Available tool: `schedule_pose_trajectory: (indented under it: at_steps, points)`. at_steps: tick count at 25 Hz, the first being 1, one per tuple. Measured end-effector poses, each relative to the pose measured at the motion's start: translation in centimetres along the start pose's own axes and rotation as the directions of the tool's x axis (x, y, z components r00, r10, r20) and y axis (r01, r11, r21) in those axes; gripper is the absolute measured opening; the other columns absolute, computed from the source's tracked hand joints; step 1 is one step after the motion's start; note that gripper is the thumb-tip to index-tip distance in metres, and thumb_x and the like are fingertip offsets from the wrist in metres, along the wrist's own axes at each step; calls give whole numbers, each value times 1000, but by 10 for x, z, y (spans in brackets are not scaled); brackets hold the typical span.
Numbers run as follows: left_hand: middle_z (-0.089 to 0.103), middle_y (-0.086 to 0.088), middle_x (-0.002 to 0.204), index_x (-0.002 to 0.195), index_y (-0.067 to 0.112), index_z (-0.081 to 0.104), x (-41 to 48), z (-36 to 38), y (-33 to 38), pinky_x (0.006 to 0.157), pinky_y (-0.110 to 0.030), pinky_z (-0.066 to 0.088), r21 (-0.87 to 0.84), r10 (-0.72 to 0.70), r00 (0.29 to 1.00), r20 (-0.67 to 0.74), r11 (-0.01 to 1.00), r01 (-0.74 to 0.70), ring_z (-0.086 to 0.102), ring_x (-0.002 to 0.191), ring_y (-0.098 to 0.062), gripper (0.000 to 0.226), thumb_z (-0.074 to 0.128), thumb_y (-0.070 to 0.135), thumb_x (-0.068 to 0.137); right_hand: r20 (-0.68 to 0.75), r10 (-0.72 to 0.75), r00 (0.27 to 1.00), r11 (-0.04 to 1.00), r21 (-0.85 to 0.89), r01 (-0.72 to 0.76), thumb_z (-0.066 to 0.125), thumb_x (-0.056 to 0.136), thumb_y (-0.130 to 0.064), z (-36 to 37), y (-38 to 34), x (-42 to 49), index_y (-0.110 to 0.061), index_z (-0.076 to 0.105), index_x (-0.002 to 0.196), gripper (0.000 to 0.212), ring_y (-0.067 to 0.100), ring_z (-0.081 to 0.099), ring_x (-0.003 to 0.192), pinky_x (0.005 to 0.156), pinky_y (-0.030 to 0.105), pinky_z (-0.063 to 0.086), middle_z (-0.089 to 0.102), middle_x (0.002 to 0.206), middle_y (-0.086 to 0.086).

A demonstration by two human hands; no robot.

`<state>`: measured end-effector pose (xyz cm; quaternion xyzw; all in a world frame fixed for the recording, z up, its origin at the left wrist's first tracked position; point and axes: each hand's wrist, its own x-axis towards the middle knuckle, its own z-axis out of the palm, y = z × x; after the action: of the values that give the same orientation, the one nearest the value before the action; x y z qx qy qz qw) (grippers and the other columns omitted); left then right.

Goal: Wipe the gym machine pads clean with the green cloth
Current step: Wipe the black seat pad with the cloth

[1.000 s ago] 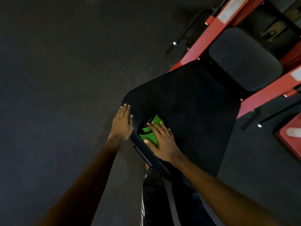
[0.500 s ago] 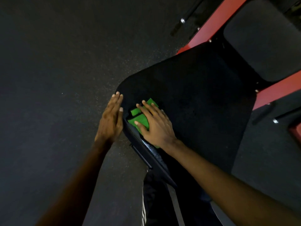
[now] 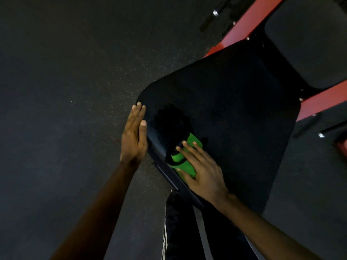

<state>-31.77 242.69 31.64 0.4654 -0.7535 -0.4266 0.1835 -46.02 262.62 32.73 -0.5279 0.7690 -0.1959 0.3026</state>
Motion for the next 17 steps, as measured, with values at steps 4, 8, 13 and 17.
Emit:
schedule_pose_trajectory:
  at_steps: [4,8,13,17]
  points:
    - [39,-8,157,147,2,45,-1,4,2,122,-33,26,-86,-13,998,-61,996,7,27,150,-15,48,29,25,108,-68,-35,997,999,32,38,52,92,-50,9,-36,102,-32,44,150,60,20,36,148,112,48,41,40,158,-7]
    - [38,-2,158,155,14,32,3,-4,0,121,-39,30,-298,-151,987,-64,946,125,33,147,-11,55,24,40,108,-71,49,996,997,60,-45,58,93,-48,6,-52,171,-28,49,146,57,22,39,145,114,46,40,44,156,-5]
    - [29,6,162,153,18,37,3,-12,-1,116,-13,24,-220,-190,981,36,956,193,24,148,0,61,16,49,105,-37,-108,993,994,16,109,63,92,-43,-4,-35,71,-30,47,148,59,15,35,148,111,41,45,41,157,-10]
    - [26,9,163,154,19,36,3,-9,0,120,-16,21,-198,-198,979,41,959,202,21,148,1,61,15,49,105,35,-111,993,994,-8,111,61,90,-44,-2,-29,44,-33,44,149,63,13,31,150,111,46,44,38,159,-12]
